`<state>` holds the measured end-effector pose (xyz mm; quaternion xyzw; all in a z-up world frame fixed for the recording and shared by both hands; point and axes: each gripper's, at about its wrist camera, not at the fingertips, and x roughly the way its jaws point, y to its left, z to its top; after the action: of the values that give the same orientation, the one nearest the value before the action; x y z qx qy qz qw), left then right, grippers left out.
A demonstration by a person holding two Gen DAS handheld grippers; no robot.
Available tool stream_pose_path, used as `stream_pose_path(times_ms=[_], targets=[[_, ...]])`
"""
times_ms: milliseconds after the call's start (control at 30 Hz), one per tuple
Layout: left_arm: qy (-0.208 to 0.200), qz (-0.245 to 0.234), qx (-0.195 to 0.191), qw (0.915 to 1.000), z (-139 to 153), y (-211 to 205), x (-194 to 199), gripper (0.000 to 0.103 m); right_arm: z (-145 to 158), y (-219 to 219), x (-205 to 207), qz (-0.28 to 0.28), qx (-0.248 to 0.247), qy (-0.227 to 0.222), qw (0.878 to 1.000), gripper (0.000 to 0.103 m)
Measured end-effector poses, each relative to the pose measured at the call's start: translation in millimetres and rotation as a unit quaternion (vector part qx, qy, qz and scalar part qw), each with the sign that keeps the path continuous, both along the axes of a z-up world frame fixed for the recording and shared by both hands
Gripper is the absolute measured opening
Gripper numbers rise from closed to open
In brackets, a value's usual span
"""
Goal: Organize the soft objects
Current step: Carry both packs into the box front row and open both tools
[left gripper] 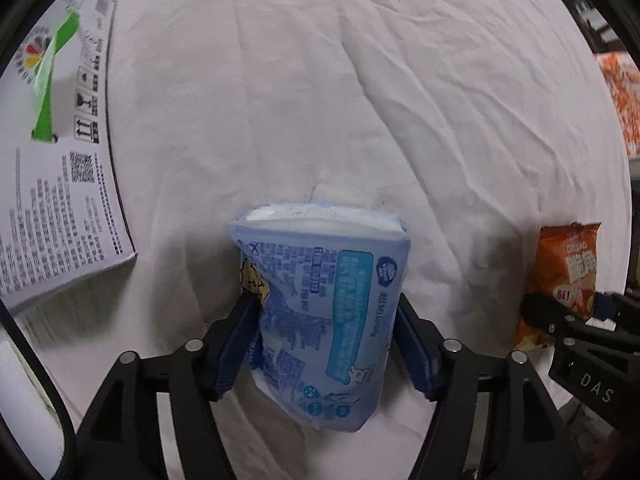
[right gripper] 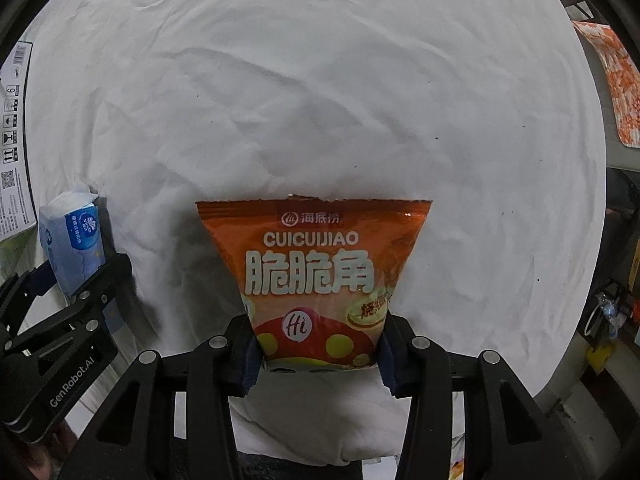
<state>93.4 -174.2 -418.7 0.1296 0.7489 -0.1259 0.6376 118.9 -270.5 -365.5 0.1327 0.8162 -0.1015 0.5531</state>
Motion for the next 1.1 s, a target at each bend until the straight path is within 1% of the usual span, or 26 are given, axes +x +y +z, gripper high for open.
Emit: stream_pose_path(times_ms=[67,100,167,200,233,267,300,333,367,400,467,567,700,833,1000,1100], targets=[[-0.012,0.013,-0.009,0.9998,0,9,-5,0.079,0,2,-2,-0.002,-0.001,0.000,1.000,0.050],[-0.015,0.016,-0.014,0.9997,1,15,-10,0.079,3,1,0,-0.002,-0.002,0.000,1.000,0.050],[-0.019,0.016,-0.019,0.9995,2,16,-18,0.079,2,-16,8,-0.001,-0.003,0.000,1.000,0.050],[-0.020,0.013,-0.019,0.9995,1,15,-21,0.077,0,-19,6,-0.001,-0.004,0.000,1.000,0.050],[-0.020,0.009,-0.018,0.9996,0,13,-24,0.072,-5,-21,6,-0.001,-0.006,-0.001,1.000,0.050],[-0.019,0.009,-0.018,0.9996,-2,12,-28,0.060,-6,-19,7,0.000,-0.007,-0.001,1.000,0.050],[-0.020,0.011,-0.020,0.9996,-4,11,-29,0.053,-7,-18,8,0.000,-0.010,-0.003,1.000,0.049],[-0.022,0.012,-0.017,0.9996,-1,13,-22,0.051,-9,-16,8,0.001,-0.012,-0.005,1.000,0.049],[-0.028,0.015,-0.010,0.9994,1,15,-24,0.047,-8,-14,7,0.004,-0.014,-0.006,1.000,0.048],[-0.029,0.017,-0.009,0.9994,2,17,-16,0.045,-7,-12,7,0.006,-0.015,-0.008,1.000,0.047],[-0.027,0.013,-0.012,0.9995,3,21,-19,0.040,-1,-4,8,0.009,-0.014,-0.013,1.000,0.047],[-0.030,0.008,-0.014,0.9994,10,25,-24,0.037,10,1,10,0.014,-0.013,-0.028,0.999,0.046],[-0.040,0.023,-0.030,0.9985,26,27,-33,0.036,34,13,18,0.022,-0.009,-0.056,0.998,0.046],[-0.069,0.028,-0.049,0.9960,57,34,-39,0.036,59,24,24,0.032,-0.003,-0.082,0.996,0.046],[-0.112,0.039,-0.073,0.9903,102,54,-46,0.036,100,42,34,0.052,0.009,-0.120,0.991,0.045],[-0.137,0.044,-0.086,0.9859,135,85,-52,0.036,130,56,43,0.065,0.021,-0.144,0.987,0.045]])
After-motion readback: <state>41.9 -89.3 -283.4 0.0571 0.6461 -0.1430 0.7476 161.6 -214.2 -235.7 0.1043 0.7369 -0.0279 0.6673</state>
